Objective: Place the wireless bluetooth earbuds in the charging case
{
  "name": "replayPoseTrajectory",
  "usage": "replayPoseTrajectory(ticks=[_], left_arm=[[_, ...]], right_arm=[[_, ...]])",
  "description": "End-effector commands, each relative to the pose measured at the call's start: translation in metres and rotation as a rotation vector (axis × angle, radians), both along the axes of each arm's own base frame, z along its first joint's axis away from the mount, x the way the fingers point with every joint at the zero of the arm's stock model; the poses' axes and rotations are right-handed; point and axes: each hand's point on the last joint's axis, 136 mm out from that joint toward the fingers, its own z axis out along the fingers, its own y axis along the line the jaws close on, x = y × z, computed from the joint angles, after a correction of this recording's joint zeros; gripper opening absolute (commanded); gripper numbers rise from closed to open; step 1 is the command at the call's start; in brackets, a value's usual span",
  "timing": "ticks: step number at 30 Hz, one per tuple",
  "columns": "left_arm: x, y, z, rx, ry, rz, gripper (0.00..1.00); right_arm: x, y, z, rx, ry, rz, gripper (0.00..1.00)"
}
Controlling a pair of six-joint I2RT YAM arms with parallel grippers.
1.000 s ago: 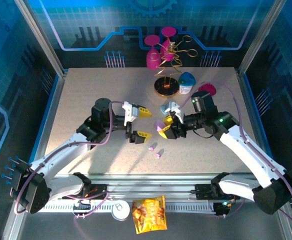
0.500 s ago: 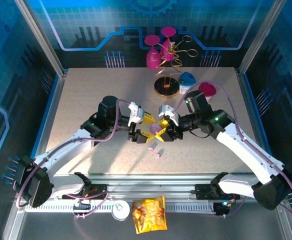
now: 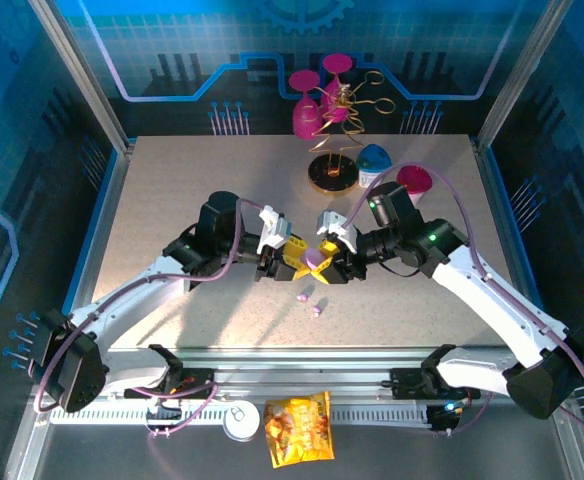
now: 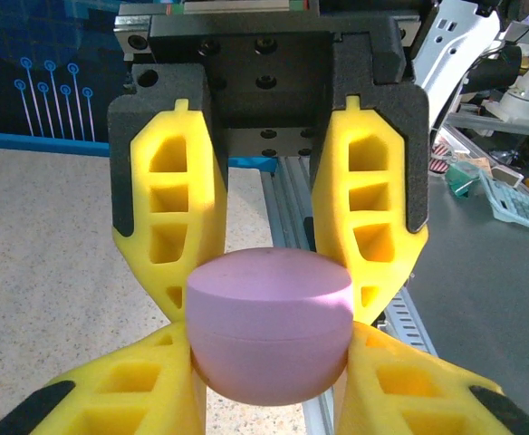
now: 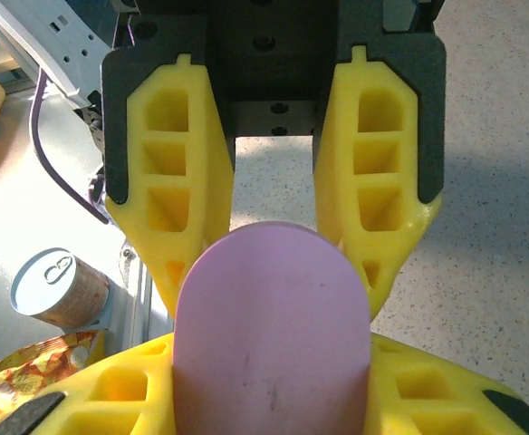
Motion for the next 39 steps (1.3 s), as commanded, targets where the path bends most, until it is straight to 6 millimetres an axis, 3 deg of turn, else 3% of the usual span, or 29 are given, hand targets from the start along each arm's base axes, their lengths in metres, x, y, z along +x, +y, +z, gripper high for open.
replayPoseTrajectory(ticks=[1, 9, 13, 17, 22, 30, 39], left_arm=[[-0.005, -0.006, 0.011, -0.037, -0.039, -0.043, 0.32], [0.004, -0.007, 0.013, -0.092, -0.043, -0.025, 0.28], [0.006, -0.008, 0.016, -0.108, -0.046, -0.031, 0.28], [0.011, -0.009, 0.020, -0.130, -0.052, -0.021, 0.28], [0.011, -0.008, 0.021, -0.139, -0.055, -0.022, 0.28], [0.011, -0.008, 0.016, -0.123, -0.053, -0.024, 0.28], [0.009, -0.006, 0.010, -0.116, -0.057, -0.024, 0.28]], right_arm=[[0.000, 0.002, 0.008, 0.030, -0.024, 0.007, 0.39], [0.013, -0.015, 0.030, 0.174, -0.016, -0.065, 0.69], [0.012, -0.014, 0.030, 0.186, -0.010, -0.056, 0.77], [0.017, -0.014, 0.024, 0.188, -0.016, -0.074, 0.77], [0.018, -0.016, 0.025, 0.213, 0.009, -0.073, 0.65], [0.033, -0.025, 0.026, 0.223, -0.002, -0.165, 0.73], [0.055, -0.035, 0.029, 0.250, 0.001, -0.270, 0.73]])
